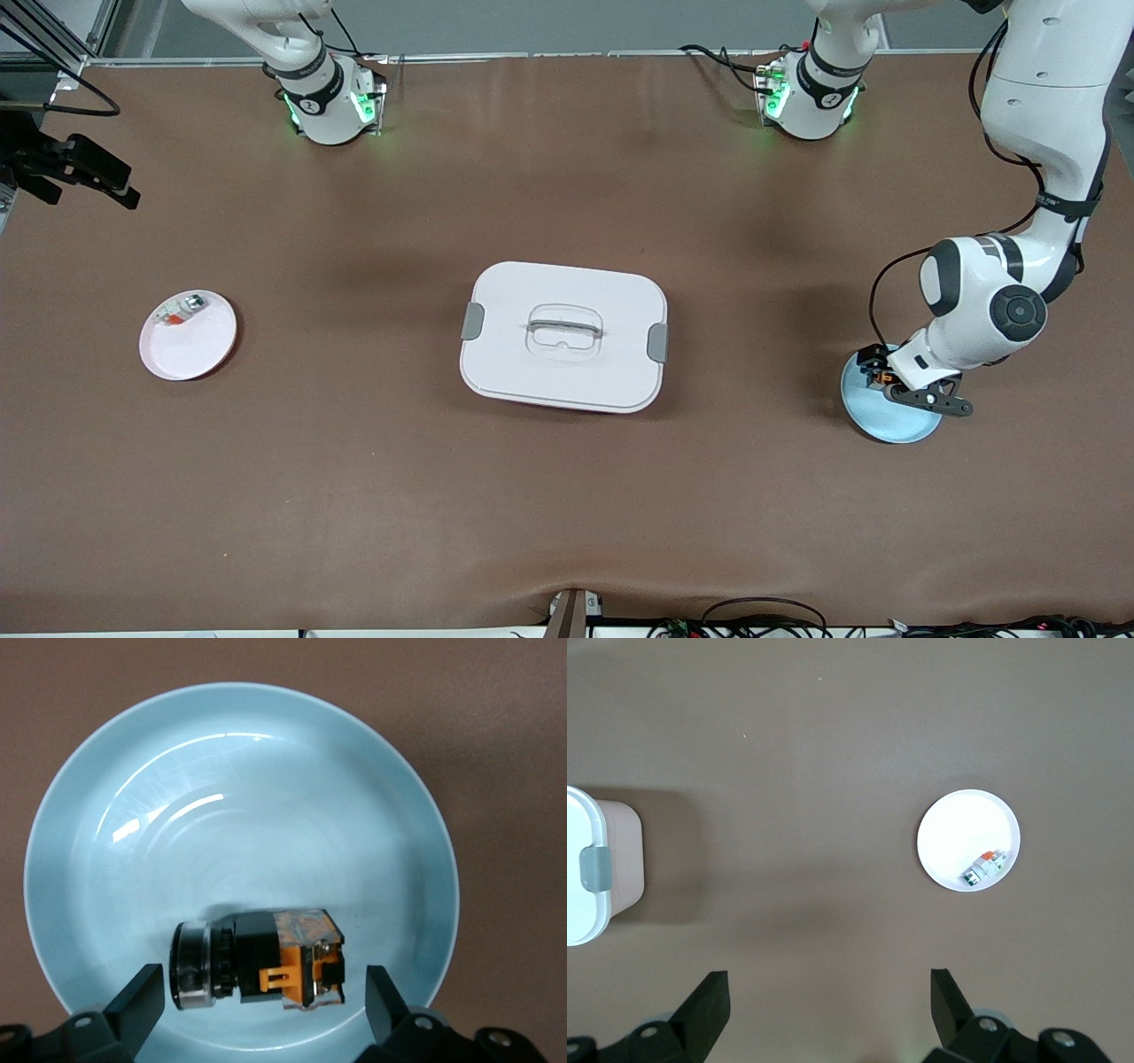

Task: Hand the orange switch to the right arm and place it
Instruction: 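Close the left gripper on the orange switch and lift it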

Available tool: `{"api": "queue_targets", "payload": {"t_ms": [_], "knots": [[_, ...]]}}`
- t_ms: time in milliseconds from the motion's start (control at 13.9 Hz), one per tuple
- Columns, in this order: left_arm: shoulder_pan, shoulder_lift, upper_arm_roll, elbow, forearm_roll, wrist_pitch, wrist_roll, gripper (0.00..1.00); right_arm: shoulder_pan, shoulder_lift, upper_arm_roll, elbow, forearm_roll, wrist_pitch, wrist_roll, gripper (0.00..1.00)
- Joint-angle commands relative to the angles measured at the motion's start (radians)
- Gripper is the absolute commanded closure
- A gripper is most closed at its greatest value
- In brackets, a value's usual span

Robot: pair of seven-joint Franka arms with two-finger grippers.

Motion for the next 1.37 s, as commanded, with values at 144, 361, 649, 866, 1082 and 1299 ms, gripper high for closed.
{"api": "queue_targets", "payload": {"t_ms": [144, 361, 649, 866, 1082, 1299], "knots": [[-0.002, 0.016, 0.002, 0.015, 0.020, 0.024, 0.004, 0.00, -0.005, -0.011, 0.001, -0.001, 0.001, -0.004, -0.006, 0.00], [-0.003, 0.023, 0.002, 0.015, 0.032, 0.038, 0.003, 0.00, -0.005, -0.011, 0.001, -0.001, 0.002, -0.002, -0.004, 0.00], [-0.003, 0.037, 0.002, 0.014, 0.032, 0.067, 0.001, 0.00, -0.005, -0.011, 0.001, -0.001, 0.001, -0.002, -0.006, 0.00], [-0.002, 0.037, 0.002, 0.015, 0.032, 0.067, 0.001, 0.00, -0.005, -0.011, 0.001, -0.001, 0.002, -0.002, -0.004, 0.00], [-0.002, 0.035, 0.002, 0.015, 0.032, 0.067, -0.005, 0.32, -0.007, -0.011, 0.000, -0.001, 0.002, -0.002, -0.006, 0.00], [0.004, 0.032, 0.000, 0.020, 0.032, 0.066, 0.000, 0.75, -0.013, -0.011, 0.000, -0.001, 0.002, -0.002, -0.006, 0.00]]}}
